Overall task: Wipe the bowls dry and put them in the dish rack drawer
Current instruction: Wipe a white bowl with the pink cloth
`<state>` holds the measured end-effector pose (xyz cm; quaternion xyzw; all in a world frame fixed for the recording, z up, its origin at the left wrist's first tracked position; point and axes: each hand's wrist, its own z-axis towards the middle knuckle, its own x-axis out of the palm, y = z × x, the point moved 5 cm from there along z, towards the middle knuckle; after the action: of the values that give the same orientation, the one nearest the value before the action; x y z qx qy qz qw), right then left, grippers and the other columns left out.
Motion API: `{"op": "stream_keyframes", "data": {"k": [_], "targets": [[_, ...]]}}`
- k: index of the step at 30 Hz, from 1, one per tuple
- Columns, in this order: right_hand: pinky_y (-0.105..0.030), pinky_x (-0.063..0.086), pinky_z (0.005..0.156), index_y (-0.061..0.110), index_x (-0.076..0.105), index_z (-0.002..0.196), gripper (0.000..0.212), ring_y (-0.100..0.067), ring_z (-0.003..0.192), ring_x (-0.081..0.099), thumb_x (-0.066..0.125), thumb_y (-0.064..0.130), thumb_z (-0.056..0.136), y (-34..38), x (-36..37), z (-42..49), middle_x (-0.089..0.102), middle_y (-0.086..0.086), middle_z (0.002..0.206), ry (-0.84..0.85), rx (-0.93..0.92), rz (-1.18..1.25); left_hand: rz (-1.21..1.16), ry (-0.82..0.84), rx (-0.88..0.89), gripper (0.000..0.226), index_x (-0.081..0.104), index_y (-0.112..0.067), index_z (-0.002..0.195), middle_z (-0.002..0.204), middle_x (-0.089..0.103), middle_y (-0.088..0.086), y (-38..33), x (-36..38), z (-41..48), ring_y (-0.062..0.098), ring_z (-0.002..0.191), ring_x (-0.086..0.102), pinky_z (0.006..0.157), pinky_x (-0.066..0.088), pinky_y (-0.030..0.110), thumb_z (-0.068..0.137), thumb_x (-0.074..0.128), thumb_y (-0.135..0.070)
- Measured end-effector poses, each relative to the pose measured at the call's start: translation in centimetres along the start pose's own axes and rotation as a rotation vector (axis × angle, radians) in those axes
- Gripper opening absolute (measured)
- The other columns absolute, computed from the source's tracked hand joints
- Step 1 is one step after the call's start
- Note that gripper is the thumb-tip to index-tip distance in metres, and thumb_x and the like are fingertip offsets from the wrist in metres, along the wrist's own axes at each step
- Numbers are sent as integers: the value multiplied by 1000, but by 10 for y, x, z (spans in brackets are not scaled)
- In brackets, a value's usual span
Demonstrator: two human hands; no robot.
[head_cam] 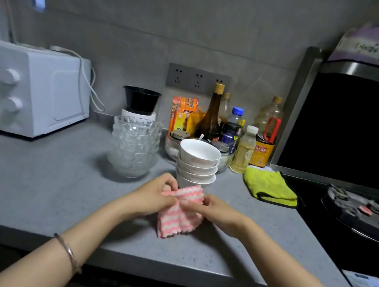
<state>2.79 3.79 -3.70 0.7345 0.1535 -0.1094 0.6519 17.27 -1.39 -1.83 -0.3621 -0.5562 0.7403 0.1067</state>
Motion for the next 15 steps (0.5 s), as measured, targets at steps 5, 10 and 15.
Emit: {"op": "stream_keyframes", "data": {"k": [5,10,15], "targets": [[-33,48,97,11,61,119,57,-24,111,61,76,40,73,11,-7,-1,64,-13,121,175,-30,460,-141,97,49,21,54,-17,96,92,63,9,-37,-9,19,15,81,61,74,49,23,83,66,-4],[-24,55,73,14,58,106,33,-10,81,70,58,37,82,29,-25,-6,74,1,87,56,49,495,-43,105,106,21,62,-25,101,115,64,0,-68,-6,42,15,107,60,93,49,31,90,58,-8],[-37,56,80,10,59,109,32,-19,85,71,51,37,94,33,-65,-4,74,-7,95,-171,14,672,357,-184,190,38,54,-40,124,150,34,-4,-64,-18,77,24,137,30,111,31,47,87,61,-45]]}}
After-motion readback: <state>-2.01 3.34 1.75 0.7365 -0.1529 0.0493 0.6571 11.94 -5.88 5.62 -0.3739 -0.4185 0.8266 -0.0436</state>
